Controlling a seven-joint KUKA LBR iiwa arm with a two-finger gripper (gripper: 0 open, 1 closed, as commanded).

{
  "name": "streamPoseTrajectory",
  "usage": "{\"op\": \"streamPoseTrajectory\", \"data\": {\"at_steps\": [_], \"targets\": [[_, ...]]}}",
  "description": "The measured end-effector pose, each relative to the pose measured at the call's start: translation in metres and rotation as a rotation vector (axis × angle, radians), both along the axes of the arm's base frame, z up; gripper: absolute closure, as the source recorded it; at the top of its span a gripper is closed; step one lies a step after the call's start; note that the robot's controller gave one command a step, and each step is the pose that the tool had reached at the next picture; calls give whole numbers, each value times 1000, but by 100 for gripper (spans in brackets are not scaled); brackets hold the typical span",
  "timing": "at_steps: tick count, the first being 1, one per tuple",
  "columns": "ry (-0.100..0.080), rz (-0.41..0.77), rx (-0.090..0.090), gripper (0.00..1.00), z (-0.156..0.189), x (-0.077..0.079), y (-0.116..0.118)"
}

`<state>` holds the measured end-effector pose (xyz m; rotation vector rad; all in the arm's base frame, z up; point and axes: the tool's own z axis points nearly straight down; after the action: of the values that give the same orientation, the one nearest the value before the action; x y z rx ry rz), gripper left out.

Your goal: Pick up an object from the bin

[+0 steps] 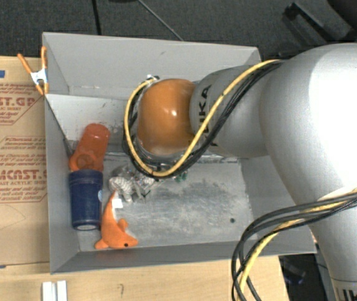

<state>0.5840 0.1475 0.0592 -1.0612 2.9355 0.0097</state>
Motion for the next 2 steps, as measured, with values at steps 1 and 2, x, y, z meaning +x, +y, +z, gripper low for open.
{"op": "streamPoseTrajectory", "data": {"at_steps": [1,2], "targets": [[4,8,-3,100,3,-1,-1],[16,4,-9,100,19,-3,-2]]}}
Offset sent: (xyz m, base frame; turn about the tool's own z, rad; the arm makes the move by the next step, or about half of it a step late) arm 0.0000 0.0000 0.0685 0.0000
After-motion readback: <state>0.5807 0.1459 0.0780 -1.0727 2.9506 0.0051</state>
